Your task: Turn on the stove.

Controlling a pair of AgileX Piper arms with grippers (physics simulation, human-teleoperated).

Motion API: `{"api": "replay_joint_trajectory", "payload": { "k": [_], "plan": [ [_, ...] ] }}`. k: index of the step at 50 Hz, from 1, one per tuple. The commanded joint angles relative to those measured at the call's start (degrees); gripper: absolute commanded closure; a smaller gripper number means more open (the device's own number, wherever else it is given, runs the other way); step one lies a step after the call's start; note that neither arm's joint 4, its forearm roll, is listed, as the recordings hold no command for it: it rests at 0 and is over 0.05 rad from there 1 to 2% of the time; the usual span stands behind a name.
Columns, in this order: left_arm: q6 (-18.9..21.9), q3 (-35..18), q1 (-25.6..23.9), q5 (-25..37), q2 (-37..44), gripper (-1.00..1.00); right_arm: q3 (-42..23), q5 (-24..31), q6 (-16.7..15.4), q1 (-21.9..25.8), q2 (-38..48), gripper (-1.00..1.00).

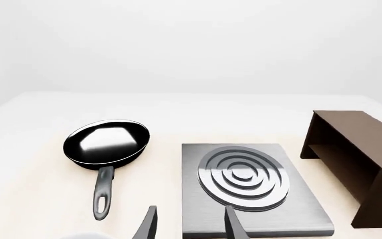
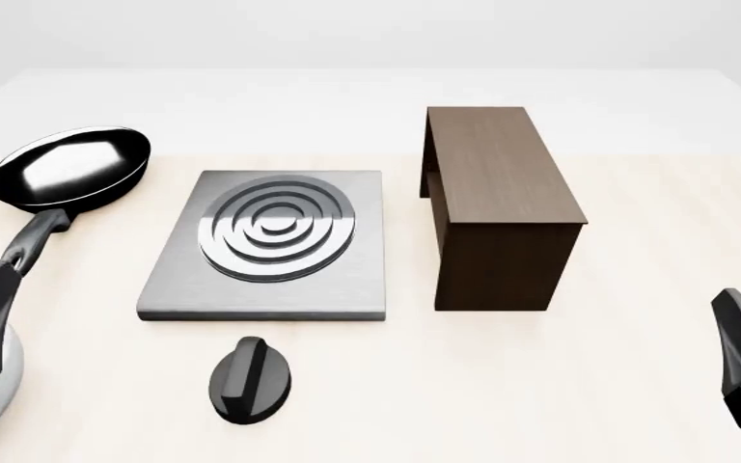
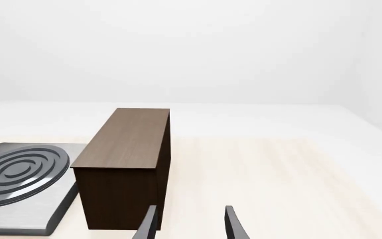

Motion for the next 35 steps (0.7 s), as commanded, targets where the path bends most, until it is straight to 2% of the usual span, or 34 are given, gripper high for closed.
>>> {"api": "replay_joint_trajectory", "payload": {
  "k": [1,5,7,8,12,16,20,27,28,30,35],
  "plan": [
    [-1.16,-9.79,-1.87,7.25,4.1,-1.0,0.0,0.0,-0.01,0.0,0.0,-1.0],
    [-1.43,-13.71,-2.45,9.16,6.72,-1.0,0.0,0.0,-0.01,0.0,0.0,-1.0],
    [-2.42,-14.42,-3.16,9.71,8.61,-1.0,0.0,0.0,-0.01,0.01,0.0,-1.0],
    [-4.27,-15.97,-3.76,11.13,12.32,-1.0,0.0,-0.01,-0.01,0.01,0.0,-1.0],
    [-3.57,-18.95,-6.85,13.35,16.72,-1.0,0.0,-0.01,-0.02,0.02,0.0,-1.0],
    [-2.71,-20.69,-5.87,14.02,19.89,-1.0,0.0,-0.01,0.0,0.02,0.0,-1.0],
    [-2.72,-21.81,-7.42,14.28,23.42,-1.0,0.0,-0.01,-0.01,0.03,0.0,-1.0],
    [-7.94,-22.57,-9.56,14.51,27.56,-1.0,0.0,-0.01,0.0,0.03,-0.01,-1.0],
    [-6.89,-22.49,-9.17,14.39,27.66,-1.0,0.0,-0.01,0.0,0.03,-0.01,-1.0],
    [-7.92,-22.06,-9.21,14.13,28.67,-1.0,0.0,-0.01,-0.01,0.03,-0.01,-1.0],
    [-7.2,-22.0,-8.79,14.43,30.14,-1.0,0.0,-0.01,0.01,0.03,0.0,-1.0]
  ]
}}
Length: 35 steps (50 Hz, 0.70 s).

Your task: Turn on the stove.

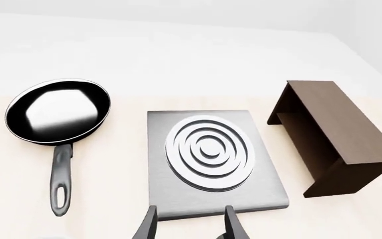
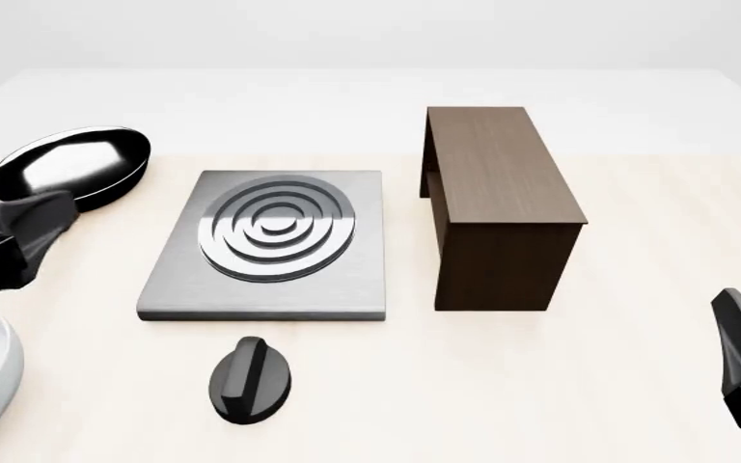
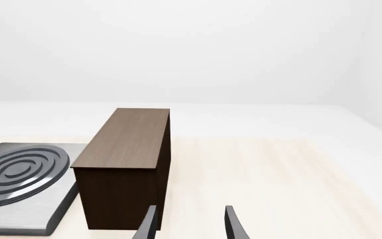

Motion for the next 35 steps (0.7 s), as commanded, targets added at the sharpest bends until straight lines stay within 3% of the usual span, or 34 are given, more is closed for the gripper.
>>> {"api": "replay_joint_trajectory", "payload": {
  "k": [1,2,7,23,35],
  "plan": [
    [-1.25,-1.23,-0.82,1.03,5.63,-1.0,0.0,0.0,0.0,0.01,0.0,-1.0],
    [-3.36,-0.77,-2.3,0.71,7.25,-1.0,0.0,0.0,0.0,0.0,0.0,-1.0],
    [-1.73,-0.58,-1.93,0.64,7.73,-1.0,0.0,0.0,-0.02,0.02,-0.01,-1.0],
    [-4.52,5.11,-3.84,-5.67,13.52,-1.0,0.0,-0.01,-0.02,0.03,-0.01,-1.0],
    [-4.52,5.12,-3.84,-5.69,13.53,-1.0,0.0,-0.01,0.0,0.03,-0.01,-1.0]
  ]
}}
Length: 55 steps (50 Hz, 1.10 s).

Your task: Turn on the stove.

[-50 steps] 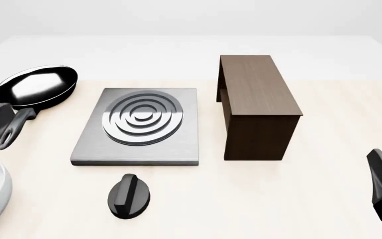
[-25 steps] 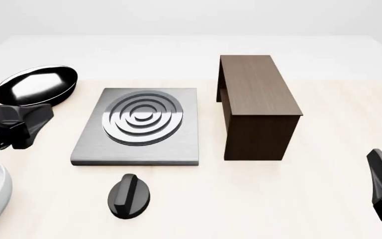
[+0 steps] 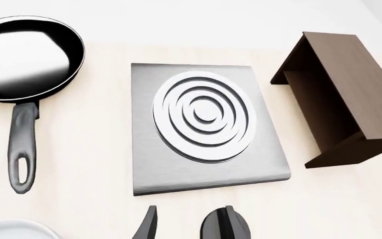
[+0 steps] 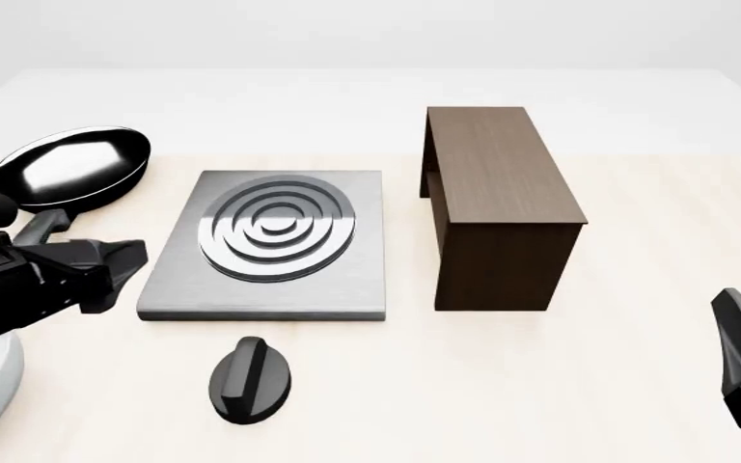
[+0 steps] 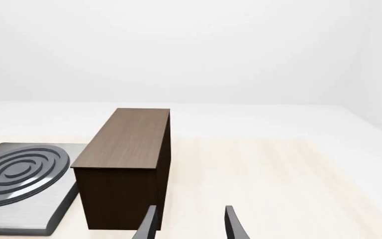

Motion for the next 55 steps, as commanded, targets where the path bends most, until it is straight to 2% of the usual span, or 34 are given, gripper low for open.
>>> {"api": "replay_joint_trajectory", "payload": {
  "k": [1,3,4,15,33,46,49,55],
  "plan": [
    [-0.32,0.87,-0.37,-1.0,1.2,-1.0,0.0,0.0,0.0,0.0,0.0,-1.0],
    [-0.32,0.87,-0.37,-1.0,1.2,-1.0,0.0,0.0,0.0,0.0,0.0,-1.0],
    [-1.73,7.17,-2.71,-8.05,7.19,-1.0,0.0,0.0,-0.01,0.01,0.0,-1.0],
    [-3.38,10.89,-4.82,-11.36,9.89,-1.0,0.0,0.0,-0.02,0.02,-0.01,-1.0],
    [-5.04,13.87,-5.19,-14.21,11.76,-1.0,0.0,0.0,-0.03,0.03,0.0,-1.0],
    [-6.78,15.76,-5.98,-19.31,16.97,-1.0,0.0,-0.01,-0.02,0.03,-0.01,-1.0],
    [-7.98,16.66,-7.14,-22.27,19.99,-1.0,0.0,-0.01,-0.04,0.03,-0.01,-1.0],
    [-8.58,17.22,-8.14,-23.51,21.34,-1.0,0.0,0.0,-0.02,0.02,-0.01,-1.0]
  ]
}}
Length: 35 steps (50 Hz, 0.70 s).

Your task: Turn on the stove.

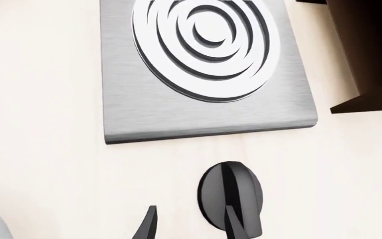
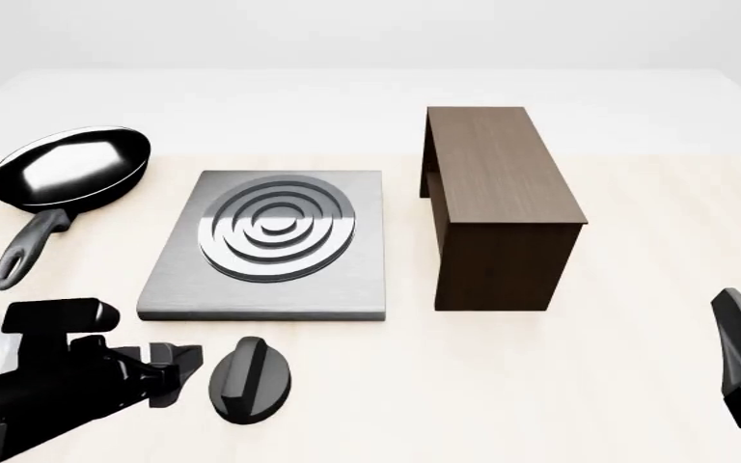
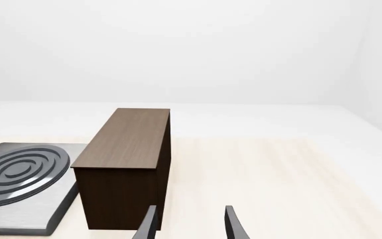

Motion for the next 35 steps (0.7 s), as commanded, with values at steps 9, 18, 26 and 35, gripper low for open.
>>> {"api": "replay_joint_trajectory", "payload": {
  "k": [9,18,26,35],
  "plan": [
    [-3.92,2.3,-4.43,-7.14,7.83,-1.0,0.0,0.0,0.03,-0.02,0.0,-1.0],
    [-6.5,3.15,-7.03,-9.77,10.38,-1.0,0.0,0.0,0.0,-0.02,0.0,-1.0],
    [-7.13,3.41,-7.44,-12.5,13.44,-1.0,0.0,0.0,-0.01,0.0,-0.01,-1.0],
    [-7.42,3.02,-8.02,-13.4,14.62,-1.0,0.0,0.0,0.01,-0.03,0.0,-1.0]
  ]
}}
